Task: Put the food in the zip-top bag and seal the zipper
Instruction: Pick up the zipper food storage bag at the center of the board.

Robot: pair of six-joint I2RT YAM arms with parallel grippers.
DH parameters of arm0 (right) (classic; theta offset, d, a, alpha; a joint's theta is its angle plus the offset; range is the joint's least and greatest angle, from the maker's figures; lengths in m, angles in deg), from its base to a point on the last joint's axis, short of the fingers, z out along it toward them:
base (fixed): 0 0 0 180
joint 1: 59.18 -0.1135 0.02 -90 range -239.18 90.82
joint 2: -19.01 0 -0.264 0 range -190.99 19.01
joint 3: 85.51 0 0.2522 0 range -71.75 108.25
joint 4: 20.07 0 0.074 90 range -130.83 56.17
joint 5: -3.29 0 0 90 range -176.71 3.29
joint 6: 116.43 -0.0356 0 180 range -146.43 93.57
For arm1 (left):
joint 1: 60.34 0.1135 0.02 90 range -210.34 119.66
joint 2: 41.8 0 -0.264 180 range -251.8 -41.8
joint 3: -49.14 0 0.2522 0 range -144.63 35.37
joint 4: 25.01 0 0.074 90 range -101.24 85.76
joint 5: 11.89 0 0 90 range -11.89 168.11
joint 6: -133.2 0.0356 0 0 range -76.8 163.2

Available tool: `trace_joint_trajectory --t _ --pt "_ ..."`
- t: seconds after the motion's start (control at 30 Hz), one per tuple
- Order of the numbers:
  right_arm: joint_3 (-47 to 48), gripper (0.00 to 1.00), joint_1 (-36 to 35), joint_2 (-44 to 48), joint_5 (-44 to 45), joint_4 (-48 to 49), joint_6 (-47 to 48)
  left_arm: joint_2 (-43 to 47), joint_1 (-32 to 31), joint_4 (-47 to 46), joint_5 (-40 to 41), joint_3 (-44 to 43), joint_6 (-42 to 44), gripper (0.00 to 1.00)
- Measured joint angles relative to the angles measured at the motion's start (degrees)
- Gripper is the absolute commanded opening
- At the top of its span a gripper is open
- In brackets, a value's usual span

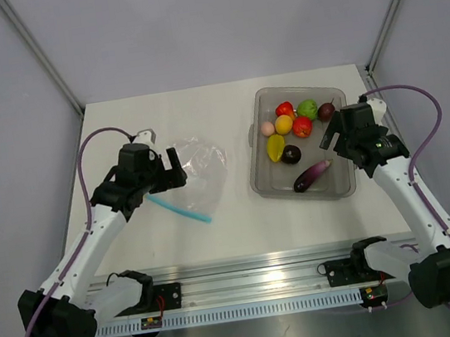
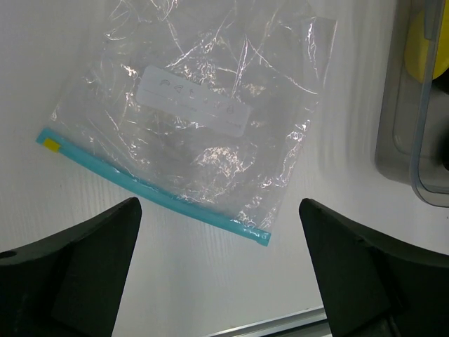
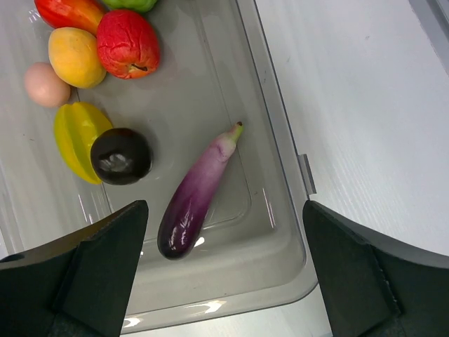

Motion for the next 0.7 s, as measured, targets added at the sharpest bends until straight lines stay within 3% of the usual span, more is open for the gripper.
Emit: trace_joint_trajectory --t 0.33,0.5,0.7 --pt "0.00 1.00 0.00 0.22 -2.80 0.11 0.42 -2.78 0.15 1.46 3.15 0.66 -7.85 0.93" --pt "0.00 0.99 0.00 0.87 -4.26 0.13 0.42 -1.88 0.66 -1.51 3.04 7.48 -16.79 0.76" --pt "0.00 1.00 0.00 2.14 -6.05 0.11 0.42 -4.39 3.15 -5.29 1.55 15.74 -25.90 0.67"
